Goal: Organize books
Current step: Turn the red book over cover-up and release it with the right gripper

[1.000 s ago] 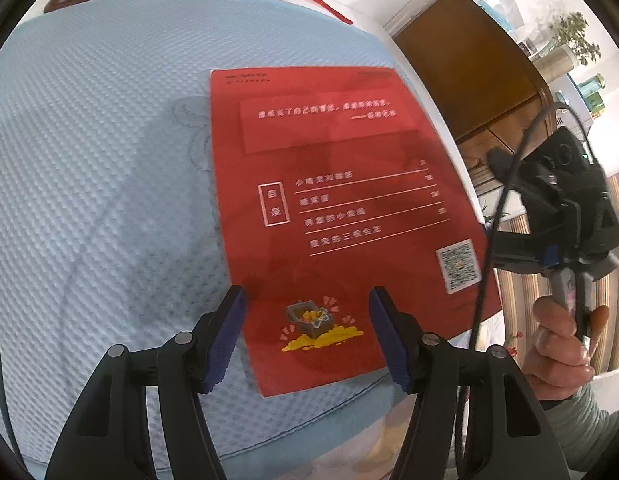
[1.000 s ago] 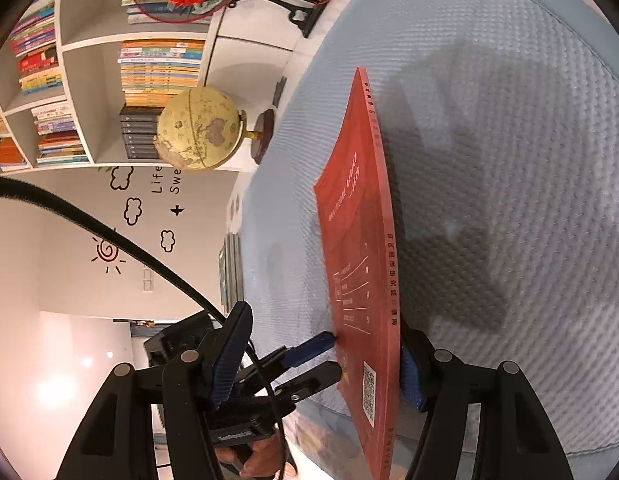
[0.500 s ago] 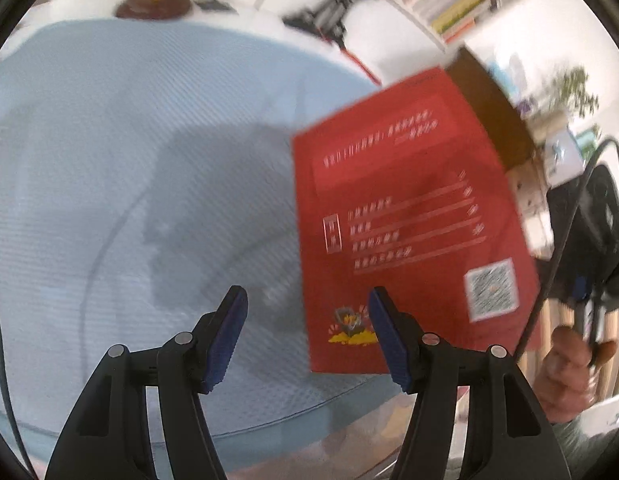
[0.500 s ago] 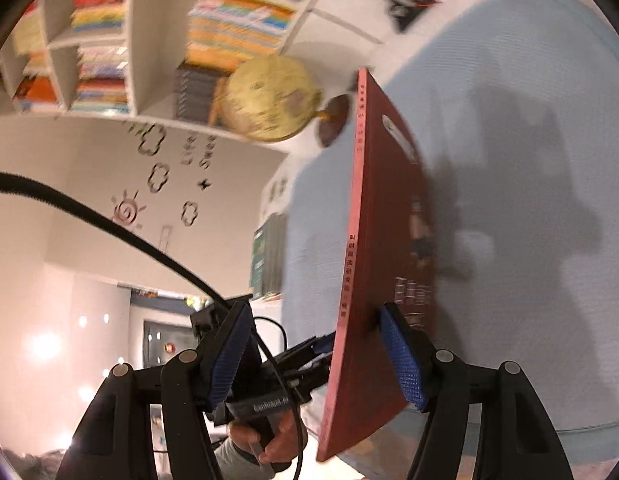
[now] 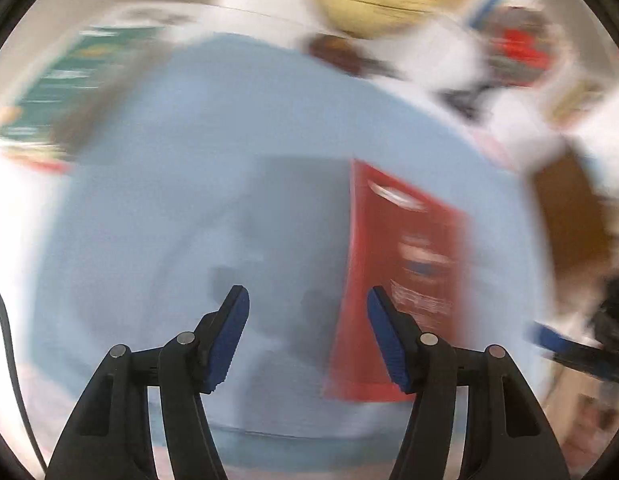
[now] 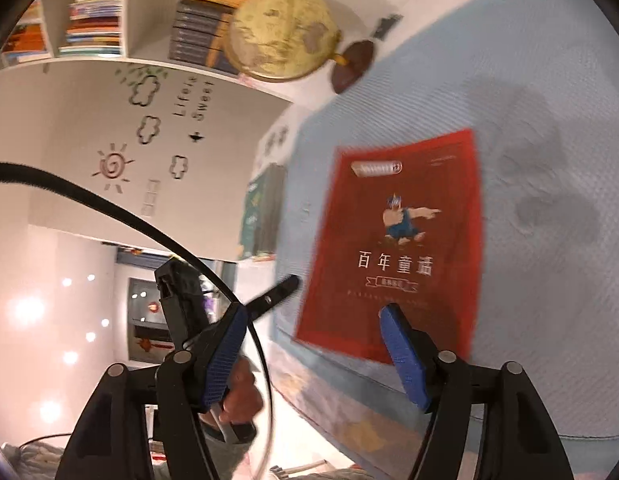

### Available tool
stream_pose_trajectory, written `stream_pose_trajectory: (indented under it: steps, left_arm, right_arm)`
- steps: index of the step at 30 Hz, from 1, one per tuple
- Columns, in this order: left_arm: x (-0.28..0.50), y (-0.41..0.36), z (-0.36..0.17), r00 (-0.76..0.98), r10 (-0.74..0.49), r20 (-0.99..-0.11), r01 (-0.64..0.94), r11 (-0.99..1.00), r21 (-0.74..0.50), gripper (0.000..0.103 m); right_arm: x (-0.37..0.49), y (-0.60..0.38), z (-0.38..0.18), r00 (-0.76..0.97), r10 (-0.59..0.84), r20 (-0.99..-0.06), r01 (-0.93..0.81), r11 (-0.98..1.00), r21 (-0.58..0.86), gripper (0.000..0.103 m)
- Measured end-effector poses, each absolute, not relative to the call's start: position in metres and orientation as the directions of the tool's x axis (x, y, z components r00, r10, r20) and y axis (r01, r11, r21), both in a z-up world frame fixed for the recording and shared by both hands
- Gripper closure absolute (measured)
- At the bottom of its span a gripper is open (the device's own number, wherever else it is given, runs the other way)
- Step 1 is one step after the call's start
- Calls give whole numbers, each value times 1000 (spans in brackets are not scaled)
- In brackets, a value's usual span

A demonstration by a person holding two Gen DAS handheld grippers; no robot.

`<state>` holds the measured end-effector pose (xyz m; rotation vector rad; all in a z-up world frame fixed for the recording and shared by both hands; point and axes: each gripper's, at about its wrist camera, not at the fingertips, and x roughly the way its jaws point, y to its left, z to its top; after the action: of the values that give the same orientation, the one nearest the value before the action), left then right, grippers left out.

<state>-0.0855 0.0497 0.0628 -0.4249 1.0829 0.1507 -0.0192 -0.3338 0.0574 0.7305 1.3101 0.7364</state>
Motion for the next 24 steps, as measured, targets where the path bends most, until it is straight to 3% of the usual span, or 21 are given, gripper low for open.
stream_pose_trajectory:
  steps: [6, 10, 16, 21, 24]
  left_arm:
    - [-93, 47, 42, 423, -161, -892, -294, 906, -304, 44]
    - [-79, 24, 30, 388, -214, -897, -215, 925, -314, 44]
    - [-62, -4, 23, 350, -170, -921, -143, 962, -232, 44]
    - [-58, -3, 22, 334, -200, -921, -114, 961, -250, 44]
    - [-58, 3, 20, 332, -247, -911, -75, 955, -286, 44]
  right_arm:
    - [-24, -315, 23, 96, 568, -818, -130, 821, 555, 34]
    - [-26, -292, 2, 92, 394, -915, -230, 902, 365, 34]
    - [-25, -281, -5, 121, 372, -921, -272, 904, 329, 36]
    - [-23, -290, 11, 91, 527, -845, -194, 842, 504, 36]
    - [-26, -295, 21, 129, 519, -845, -175, 850, 496, 35]
